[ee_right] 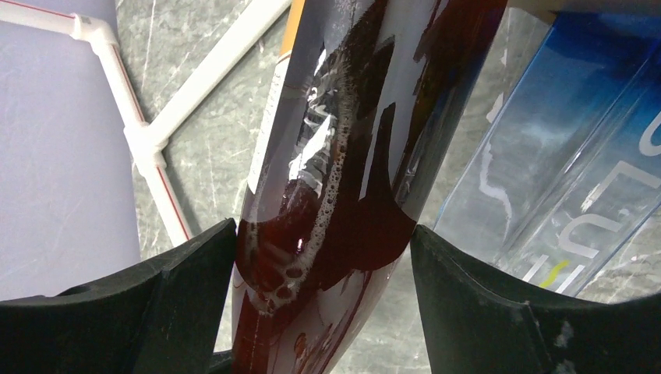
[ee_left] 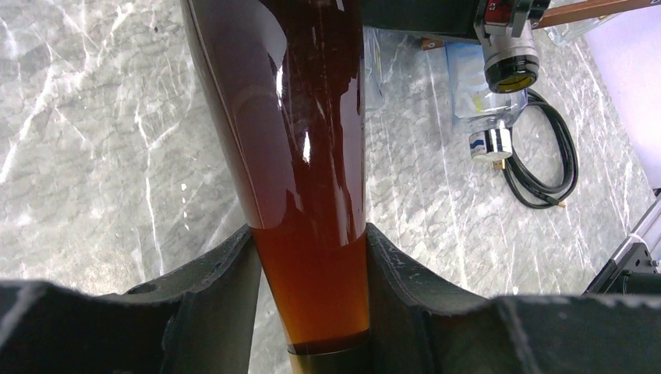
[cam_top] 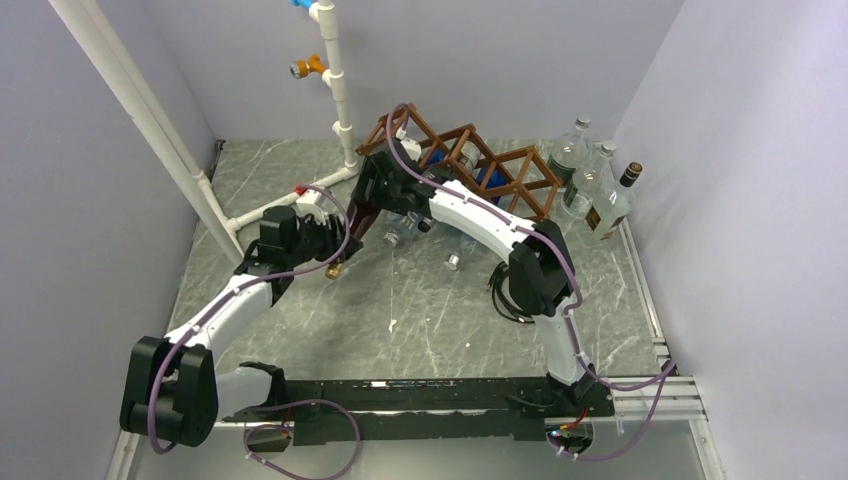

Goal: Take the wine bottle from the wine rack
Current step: Pick up the wine bottle from the wine rack, then place the wine bottle at the center of the board.

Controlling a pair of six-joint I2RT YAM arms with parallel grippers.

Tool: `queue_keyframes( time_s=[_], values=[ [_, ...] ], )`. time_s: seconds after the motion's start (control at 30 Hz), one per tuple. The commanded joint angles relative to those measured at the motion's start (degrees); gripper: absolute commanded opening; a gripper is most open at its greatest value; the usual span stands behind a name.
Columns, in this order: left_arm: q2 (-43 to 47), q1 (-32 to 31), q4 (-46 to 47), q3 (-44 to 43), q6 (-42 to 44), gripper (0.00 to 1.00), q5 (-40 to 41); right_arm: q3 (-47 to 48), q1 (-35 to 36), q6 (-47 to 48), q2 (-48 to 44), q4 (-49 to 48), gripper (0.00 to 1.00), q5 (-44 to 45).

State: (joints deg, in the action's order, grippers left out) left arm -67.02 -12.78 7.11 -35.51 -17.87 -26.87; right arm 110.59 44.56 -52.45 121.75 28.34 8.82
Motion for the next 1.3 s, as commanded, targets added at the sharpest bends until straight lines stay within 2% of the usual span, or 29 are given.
queue_keyframes(
  time_s=[0.0,0.4,1.27],
  values=[
    [7.39,-1.73,16.02,-3.18,2.09,0.0,-9.19,0.15,0.97,2.94,-3.97,-4.96,0.77,0.85],
    [10.6,-1.82,14.94,-1.44,1.74,0.0,-8.08,-1.48,1.58,2.2,-4.1,-5.53,0.77,-0.65],
    [18.15,-1.81,1.83,0.16,-3.07,0.0,-1.59,-5.03,2.88,3.65,-2.54,-8.74,0.84,-7.74]
  ],
)
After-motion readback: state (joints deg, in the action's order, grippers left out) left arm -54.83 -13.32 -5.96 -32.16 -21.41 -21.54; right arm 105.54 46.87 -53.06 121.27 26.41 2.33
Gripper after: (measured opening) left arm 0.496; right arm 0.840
